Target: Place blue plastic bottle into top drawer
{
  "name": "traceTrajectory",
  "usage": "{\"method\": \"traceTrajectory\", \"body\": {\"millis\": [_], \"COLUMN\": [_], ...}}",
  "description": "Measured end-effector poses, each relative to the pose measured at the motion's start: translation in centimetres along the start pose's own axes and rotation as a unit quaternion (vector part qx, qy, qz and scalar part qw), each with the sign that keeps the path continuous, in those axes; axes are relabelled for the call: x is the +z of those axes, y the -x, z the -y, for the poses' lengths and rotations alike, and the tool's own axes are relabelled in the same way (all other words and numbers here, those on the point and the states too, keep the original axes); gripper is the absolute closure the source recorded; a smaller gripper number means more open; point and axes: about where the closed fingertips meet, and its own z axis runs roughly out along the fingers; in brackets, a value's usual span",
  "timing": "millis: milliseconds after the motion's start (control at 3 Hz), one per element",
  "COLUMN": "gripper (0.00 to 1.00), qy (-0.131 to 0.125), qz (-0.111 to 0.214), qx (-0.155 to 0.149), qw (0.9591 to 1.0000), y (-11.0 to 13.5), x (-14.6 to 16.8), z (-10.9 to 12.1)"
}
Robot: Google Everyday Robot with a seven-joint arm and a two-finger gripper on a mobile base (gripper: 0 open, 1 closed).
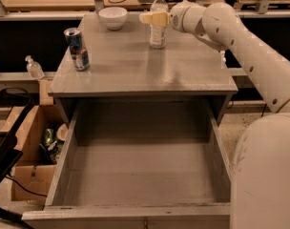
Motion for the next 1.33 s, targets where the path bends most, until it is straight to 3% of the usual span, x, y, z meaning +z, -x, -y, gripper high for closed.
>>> {"method": "traceTrajectory", "body": {"millis": [333, 667, 1333], "gripper": [0.16, 0.49, 0.95], "qy": [-0.006, -0.013, -0.01], "qz": [-0.012, -0.021, -0.022], "qx": [-0.004, 0.001, 0.001], "qw": [0.9999, 0.9997, 0.9997], "y": [-0.6, -1.5, -1.7], "x": [1.6, 2.9, 3.3], "z": [0.1, 0.1, -0.3]}}
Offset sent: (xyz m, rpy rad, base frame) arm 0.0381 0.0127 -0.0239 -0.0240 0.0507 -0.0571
